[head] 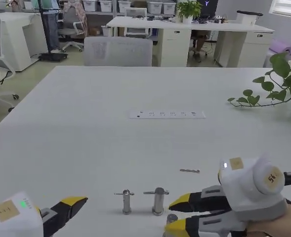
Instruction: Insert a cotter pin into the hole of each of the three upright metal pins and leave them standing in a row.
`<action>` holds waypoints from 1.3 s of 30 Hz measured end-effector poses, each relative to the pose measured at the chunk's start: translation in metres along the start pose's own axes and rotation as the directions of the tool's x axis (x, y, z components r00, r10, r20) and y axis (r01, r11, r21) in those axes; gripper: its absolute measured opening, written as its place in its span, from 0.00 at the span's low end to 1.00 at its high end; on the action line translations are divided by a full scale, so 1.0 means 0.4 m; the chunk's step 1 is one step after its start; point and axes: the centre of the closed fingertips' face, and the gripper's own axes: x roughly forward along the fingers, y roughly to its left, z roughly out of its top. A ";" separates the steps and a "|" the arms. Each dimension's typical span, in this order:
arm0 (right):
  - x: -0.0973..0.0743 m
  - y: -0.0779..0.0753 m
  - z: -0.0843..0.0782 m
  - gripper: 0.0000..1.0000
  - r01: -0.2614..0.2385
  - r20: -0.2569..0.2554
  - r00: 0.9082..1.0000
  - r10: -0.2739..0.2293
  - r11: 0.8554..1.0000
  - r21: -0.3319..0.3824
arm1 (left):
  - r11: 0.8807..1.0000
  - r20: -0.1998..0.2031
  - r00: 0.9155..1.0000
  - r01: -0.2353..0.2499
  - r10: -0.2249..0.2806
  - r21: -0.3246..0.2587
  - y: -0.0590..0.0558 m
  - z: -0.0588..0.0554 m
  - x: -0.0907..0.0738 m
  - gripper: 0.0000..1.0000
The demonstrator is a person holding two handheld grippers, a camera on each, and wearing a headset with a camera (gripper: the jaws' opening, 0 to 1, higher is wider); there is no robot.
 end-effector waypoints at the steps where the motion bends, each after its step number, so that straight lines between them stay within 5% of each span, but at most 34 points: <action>1: -0.005 -0.004 0.007 0.30 0.002 0.009 1.000 -0.002 1.000 0.021 | 1.000 0.001 1.000 0.000 0.000 -0.001 0.000 0.000 0.000 0.93; 9: -0.056 -0.076 0.034 0.32 0.055 0.012 0.998 -0.056 0.998 0.039 | 1.000 -0.002 1.000 0.000 -0.001 -0.004 -0.001 -0.002 0.000 0.94; 17: -0.083 -0.169 0.010 0.32 0.111 -0.043 0.993 -0.110 0.993 0.031 | 1.000 0.006 1.000 0.000 0.000 -0.010 0.005 0.001 0.003 0.93; 39: -0.063 -0.330 -0.038 0.31 0.143 -0.187 0.973 -0.138 0.990 0.012 | 1.000 0.003 1.000 -0.009 0.009 -0.012 0.026 -0.001 0.016 0.91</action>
